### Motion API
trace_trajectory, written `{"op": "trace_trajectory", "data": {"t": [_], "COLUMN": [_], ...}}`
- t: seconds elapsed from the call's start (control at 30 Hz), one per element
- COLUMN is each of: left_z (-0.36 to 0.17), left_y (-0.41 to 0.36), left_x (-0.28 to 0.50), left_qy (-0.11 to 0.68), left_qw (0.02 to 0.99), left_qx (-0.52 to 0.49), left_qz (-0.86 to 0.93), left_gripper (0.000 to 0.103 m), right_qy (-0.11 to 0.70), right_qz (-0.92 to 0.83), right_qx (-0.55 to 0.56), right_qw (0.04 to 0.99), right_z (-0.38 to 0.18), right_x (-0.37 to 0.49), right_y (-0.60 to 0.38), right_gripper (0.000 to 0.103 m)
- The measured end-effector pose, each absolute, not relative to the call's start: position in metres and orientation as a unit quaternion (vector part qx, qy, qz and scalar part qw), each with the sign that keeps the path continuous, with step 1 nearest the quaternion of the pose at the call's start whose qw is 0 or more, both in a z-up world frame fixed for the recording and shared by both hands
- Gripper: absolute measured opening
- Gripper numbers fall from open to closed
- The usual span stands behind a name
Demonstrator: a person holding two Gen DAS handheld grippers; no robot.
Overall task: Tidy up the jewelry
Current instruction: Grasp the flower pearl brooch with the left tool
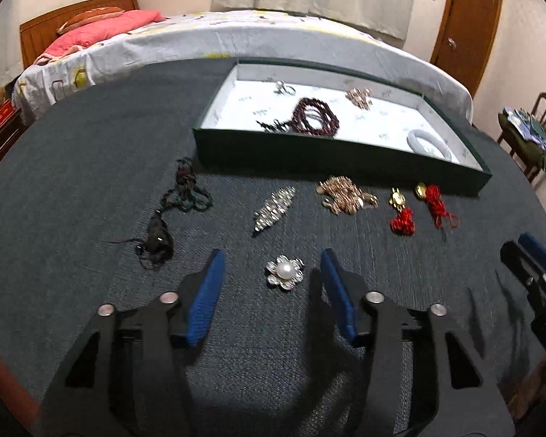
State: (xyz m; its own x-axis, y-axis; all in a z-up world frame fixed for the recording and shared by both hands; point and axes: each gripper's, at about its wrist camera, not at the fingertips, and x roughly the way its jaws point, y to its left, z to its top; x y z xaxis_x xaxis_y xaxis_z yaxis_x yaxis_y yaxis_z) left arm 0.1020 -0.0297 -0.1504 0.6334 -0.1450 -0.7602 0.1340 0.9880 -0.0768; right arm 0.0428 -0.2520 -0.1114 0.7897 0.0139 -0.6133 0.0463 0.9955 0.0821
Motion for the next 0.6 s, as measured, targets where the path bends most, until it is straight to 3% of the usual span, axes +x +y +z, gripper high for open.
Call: {"op": "trace_trajectory", "data": {"t": [0.1,0.3,0.6], "left_z": [-0.1511,-0.1510,-0.1493], "left_y": [-0.0333,-0.0360,-0.0357], "left_x": [0.1010,0.0974,0.0939], "left_qy": [0.418,0.410,0.402], "left_qw": [0.905,0.907,0.911], "left_qx": [0.002,0.014,0.015], "left_qz": [-0.082,-0.090,-0.096], "left_gripper": [0.045,0.021,0.021], "right_qy": [0.325,0.325,0.325], "right_qz": [-0.009,-0.010,-0.010], "right_qx": [0.049,0.050,0.049], "right_qw": [0.945,0.944,0.944], "right_z": [-0.1122,-0.1126,-0.1121], "right_x": [0.0424,0.0422,0.0413], "right_y": [-0.2528,-0.2528,-0.2524], "right_gripper": [0.053,0.053,0.053]}}
